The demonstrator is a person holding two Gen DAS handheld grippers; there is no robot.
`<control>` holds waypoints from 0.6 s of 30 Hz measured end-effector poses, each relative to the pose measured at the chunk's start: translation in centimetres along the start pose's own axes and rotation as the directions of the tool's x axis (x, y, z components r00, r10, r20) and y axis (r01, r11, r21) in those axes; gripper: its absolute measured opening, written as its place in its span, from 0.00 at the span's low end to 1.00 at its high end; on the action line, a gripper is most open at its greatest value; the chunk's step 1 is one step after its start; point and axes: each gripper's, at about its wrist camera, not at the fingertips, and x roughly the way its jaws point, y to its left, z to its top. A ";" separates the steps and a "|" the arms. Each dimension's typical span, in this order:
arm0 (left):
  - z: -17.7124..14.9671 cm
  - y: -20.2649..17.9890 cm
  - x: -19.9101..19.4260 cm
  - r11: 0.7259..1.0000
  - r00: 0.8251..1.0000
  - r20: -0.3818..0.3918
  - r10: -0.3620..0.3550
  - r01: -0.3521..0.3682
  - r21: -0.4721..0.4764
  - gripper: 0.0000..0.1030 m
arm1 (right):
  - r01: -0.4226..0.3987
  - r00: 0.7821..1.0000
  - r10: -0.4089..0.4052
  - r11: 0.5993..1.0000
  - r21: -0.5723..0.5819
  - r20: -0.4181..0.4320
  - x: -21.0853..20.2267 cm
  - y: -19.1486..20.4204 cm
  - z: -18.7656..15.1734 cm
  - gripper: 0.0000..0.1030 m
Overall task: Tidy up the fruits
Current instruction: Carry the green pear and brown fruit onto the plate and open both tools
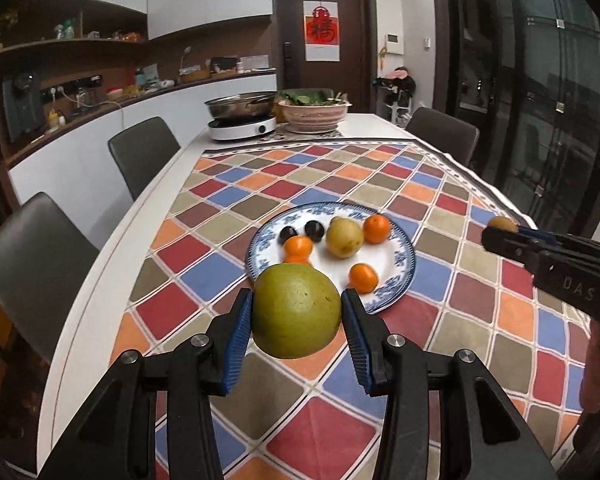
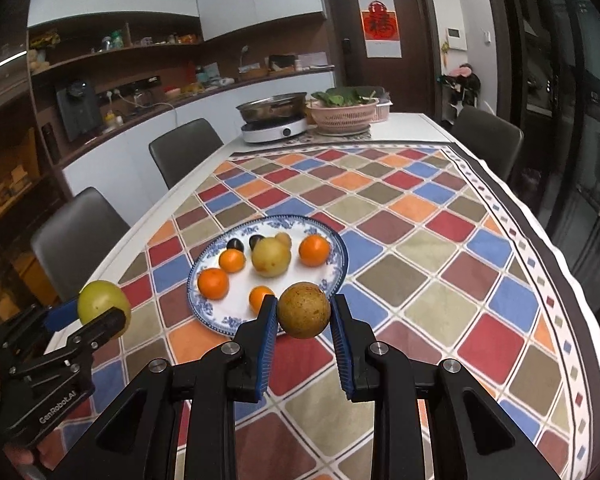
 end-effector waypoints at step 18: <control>3.3 -0.8 4.6 0.996 0.997 -0.020 -0.069 0.070 0.049 0.43 | -0.059 0.998 0.056 0.994 -0.095 -0.031 3.7 0.2 2.8 0.27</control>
